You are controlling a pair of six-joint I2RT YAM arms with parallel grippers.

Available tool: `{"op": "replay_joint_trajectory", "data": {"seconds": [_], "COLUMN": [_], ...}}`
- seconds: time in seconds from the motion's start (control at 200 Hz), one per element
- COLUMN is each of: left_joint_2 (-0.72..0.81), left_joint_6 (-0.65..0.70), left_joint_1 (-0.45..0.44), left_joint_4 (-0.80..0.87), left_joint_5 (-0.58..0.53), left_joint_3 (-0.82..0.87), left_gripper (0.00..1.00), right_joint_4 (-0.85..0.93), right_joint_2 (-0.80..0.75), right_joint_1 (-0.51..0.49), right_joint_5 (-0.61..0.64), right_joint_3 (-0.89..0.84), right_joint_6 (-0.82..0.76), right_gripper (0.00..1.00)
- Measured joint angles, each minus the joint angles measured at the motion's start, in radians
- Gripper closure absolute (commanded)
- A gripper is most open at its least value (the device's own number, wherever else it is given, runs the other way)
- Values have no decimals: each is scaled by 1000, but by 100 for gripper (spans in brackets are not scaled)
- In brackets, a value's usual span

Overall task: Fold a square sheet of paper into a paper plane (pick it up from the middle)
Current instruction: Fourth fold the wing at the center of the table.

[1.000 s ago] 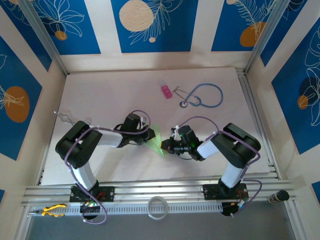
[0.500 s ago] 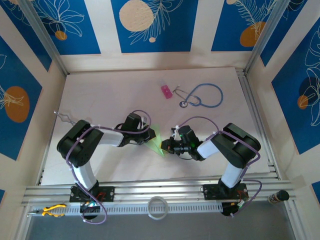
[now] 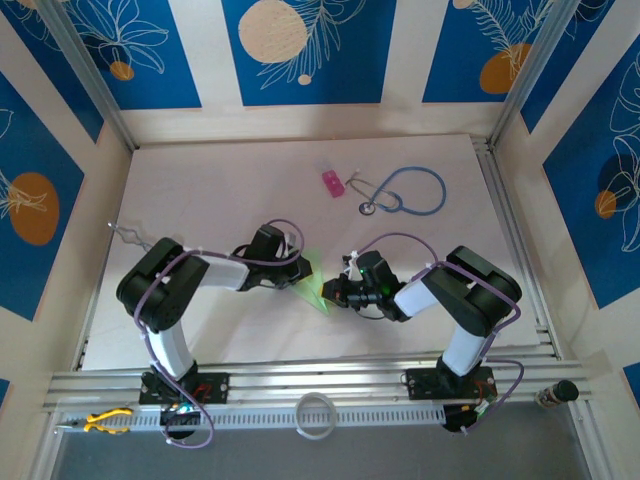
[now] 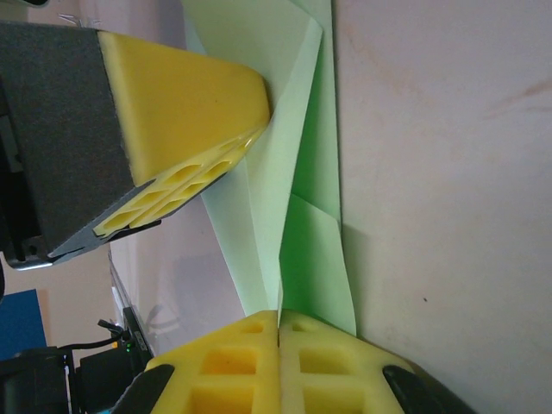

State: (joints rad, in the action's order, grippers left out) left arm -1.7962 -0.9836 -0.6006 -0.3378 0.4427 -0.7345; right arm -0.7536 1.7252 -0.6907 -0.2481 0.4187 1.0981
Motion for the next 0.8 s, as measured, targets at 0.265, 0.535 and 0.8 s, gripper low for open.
{"op": "replay_joint_trajectory", "data": {"seconds": [0.265, 0.535, 0.8], "left_joint_2": [-1, -1, -2], "left_joint_6": [18, 18, 18], "left_joint_1": [0, 0, 0], "left_joint_4": [21, 24, 24], "left_joint_5": [2, 2, 3], "left_joint_3": [-8, -10, -10], "left_gripper": [91, 91, 92], "right_joint_4": [142, 262, 342], "right_joint_2": [-57, -113, -116], "right_joint_1": [2, -19, -37], "right_joint_5": [-18, -10, 18], "right_joint_3": [24, 31, 60], "right_joint_6": [-30, -76, -118], "right_gripper": [84, 80, 86]}}
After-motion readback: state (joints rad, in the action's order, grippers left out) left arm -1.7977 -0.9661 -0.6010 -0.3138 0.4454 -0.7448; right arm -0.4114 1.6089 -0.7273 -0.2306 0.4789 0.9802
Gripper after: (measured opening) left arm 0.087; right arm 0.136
